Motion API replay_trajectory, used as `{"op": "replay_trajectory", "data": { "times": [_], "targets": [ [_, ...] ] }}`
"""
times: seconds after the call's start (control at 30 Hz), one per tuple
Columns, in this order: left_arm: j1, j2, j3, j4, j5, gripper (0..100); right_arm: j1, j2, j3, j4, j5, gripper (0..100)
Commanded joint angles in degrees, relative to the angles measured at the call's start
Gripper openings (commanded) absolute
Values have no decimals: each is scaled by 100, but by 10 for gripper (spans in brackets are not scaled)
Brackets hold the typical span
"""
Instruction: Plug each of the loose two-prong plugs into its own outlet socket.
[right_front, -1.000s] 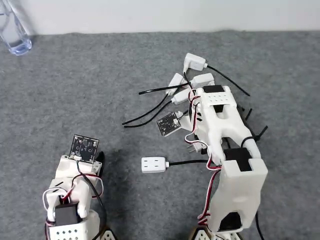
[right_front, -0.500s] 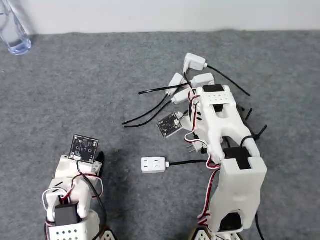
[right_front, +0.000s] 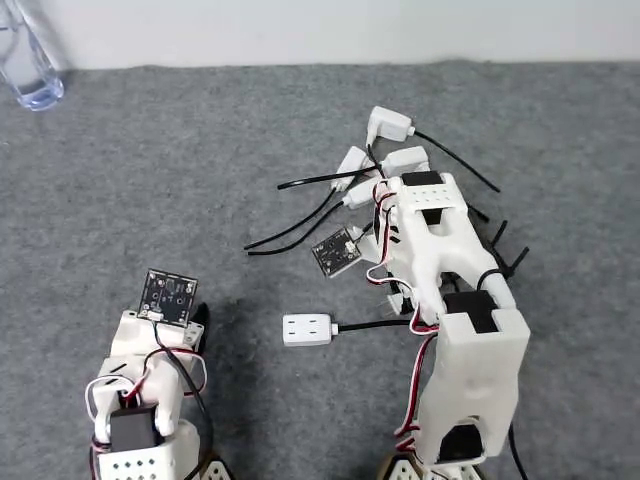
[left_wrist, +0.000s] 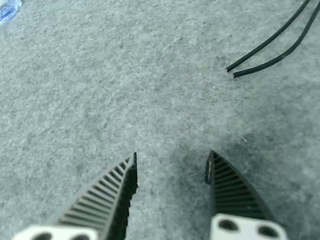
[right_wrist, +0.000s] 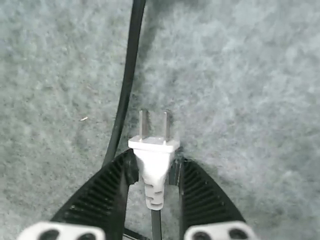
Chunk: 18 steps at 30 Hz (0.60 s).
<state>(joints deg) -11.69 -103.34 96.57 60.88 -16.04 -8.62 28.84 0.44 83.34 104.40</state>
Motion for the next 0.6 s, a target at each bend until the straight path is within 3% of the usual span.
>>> {"op": "replay_trajectory", "data": {
  "times": [0.0,0.23,0.37,0.43,0.57],
  "targets": [
    [35,-53,-13,9,9,207,31,-101,97,-189,70,8],
    [26,-53,-13,9,9,207,48,-101,114,-207,18,20],
    [26,-53,-13,9,9,207,110,-110,114,-259,-360,208],
    [26,-53,-13,9,9,207,180,-92,114,-207,-105,284],
    [18,-53,-13,9,9,207,338,-92,114,-84,642,254]
  ]
}}
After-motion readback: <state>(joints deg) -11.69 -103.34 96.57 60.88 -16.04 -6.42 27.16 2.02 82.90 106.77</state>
